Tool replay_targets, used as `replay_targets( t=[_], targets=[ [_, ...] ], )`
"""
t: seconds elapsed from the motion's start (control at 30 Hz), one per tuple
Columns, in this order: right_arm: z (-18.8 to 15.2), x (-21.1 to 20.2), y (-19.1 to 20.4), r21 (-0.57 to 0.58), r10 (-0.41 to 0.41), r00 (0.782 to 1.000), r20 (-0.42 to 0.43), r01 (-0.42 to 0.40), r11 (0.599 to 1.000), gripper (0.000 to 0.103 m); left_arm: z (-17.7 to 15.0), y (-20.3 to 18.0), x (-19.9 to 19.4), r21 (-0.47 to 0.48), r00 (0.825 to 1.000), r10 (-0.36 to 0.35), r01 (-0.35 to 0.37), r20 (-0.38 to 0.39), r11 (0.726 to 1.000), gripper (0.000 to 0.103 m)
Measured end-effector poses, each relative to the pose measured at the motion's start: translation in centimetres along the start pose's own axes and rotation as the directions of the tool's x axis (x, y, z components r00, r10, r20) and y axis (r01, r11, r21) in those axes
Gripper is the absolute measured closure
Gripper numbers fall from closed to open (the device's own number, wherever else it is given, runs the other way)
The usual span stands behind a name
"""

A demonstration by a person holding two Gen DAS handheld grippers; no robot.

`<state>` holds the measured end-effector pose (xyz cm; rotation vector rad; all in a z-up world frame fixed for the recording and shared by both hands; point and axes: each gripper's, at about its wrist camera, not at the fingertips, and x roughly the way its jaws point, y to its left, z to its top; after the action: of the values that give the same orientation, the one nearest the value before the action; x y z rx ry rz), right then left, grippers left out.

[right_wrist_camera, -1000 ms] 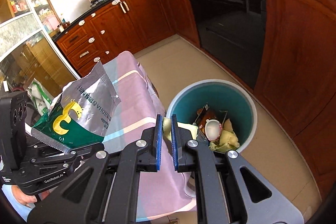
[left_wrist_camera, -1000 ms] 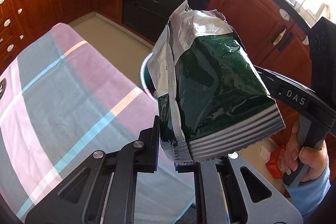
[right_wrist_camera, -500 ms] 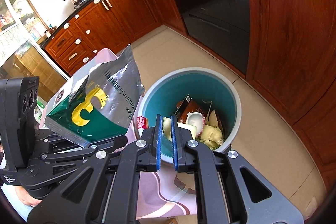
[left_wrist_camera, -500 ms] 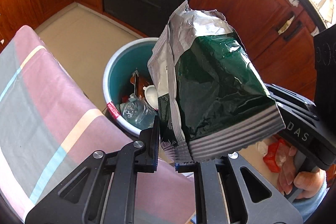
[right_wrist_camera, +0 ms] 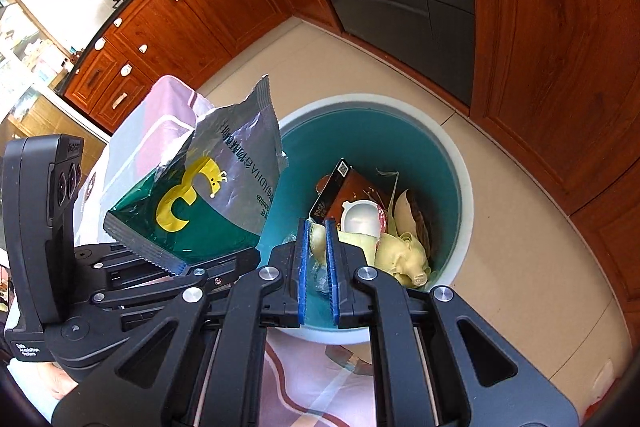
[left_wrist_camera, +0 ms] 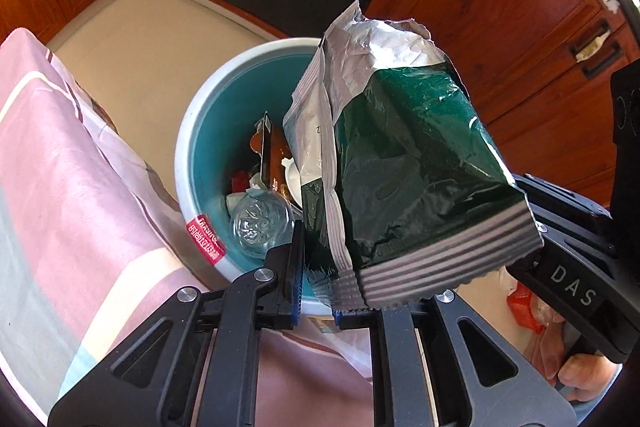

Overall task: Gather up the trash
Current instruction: 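Open both grippers to drop the packet and corn piece into the bin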

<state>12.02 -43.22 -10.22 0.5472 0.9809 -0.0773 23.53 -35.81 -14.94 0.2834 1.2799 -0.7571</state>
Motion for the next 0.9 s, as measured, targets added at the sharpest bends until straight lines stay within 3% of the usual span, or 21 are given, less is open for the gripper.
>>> replay_targets(
  t=[0.33, 0.43, 0.47, 0.5, 0.53, 0.6, 0.63, 0.73, 0.9],
  targets=[
    [0.3, 2.4, 0.0, 0.003, -0.016, 0.999, -0.043, 0.016, 1.0, 0.092, 0.1, 0.6, 1.4, -0.011, 0.999, 0.0, -0.001, -0.037, 1.0, 0.09],
    [0.4, 2.4, 0.2, 0.001, -0.014, 0.999, -0.041, 0.014, 1.0, 0.091, 0.4, 0.4, 0.8, -0.002, 1.0, -0.01, 0.01, -0.03, 1.0, 0.071],
    [0.5, 2.3, 0.3, 0.001, -0.013, 0.999, -0.04, 0.013, 1.0, 0.091, 0.5, 0.1, 0.5, 0.009, 1.0, -0.009, 0.009, -0.017, 1.0, 0.058],
    [0.6, 2.3, 0.4, 0.002, -0.013, 0.999, -0.038, 0.014, 1.0, 0.086, 0.5, -0.1, 0.2, 0.019, 1.0, 0.006, -0.006, -0.003, 1.0, 0.041],
    [0.6, 2.0, 0.4, 0.006, -0.01, 0.999, -0.034, 0.01, 1.0, 0.068, 0.5, -0.4, -0.3, 0.027, 1.0, 0.027, -0.027, 0.014, 0.999, 0.035],
    [0.7, 1.3, 0.7, 0.001, -0.02, 1.0, -0.003, 0.02, 1.0, 0.042, 0.4, -0.8, -1.3, 0.046, 0.998, 0.041, -0.043, 0.044, 0.998, 0.027],
    [0.7, 0.9, 0.9, -0.008, -0.029, 1.0, 0.012, 0.029, 1.0, 0.037, 0.4, -1.0, -1.6, 0.051, 0.998, 0.045, -0.047, 0.049, 0.998, 0.026],
    [0.9, -0.3, 1.5, -0.019, -0.042, 0.998, 0.037, 0.043, 0.999, 0.026, 0.2, -1.3, -2.7, 0.05, 0.996, 0.065, -0.068, 0.056, 0.996, 0.022],
    [1.0, -2.3, 2.4, -0.035, -0.053, 0.997, 0.048, 0.055, 0.998, 0.018, -1.0, -1.6, -5.2, 0.046, 0.989, 0.108, -0.113, 0.098, 0.993, 0.02]
  ],
)
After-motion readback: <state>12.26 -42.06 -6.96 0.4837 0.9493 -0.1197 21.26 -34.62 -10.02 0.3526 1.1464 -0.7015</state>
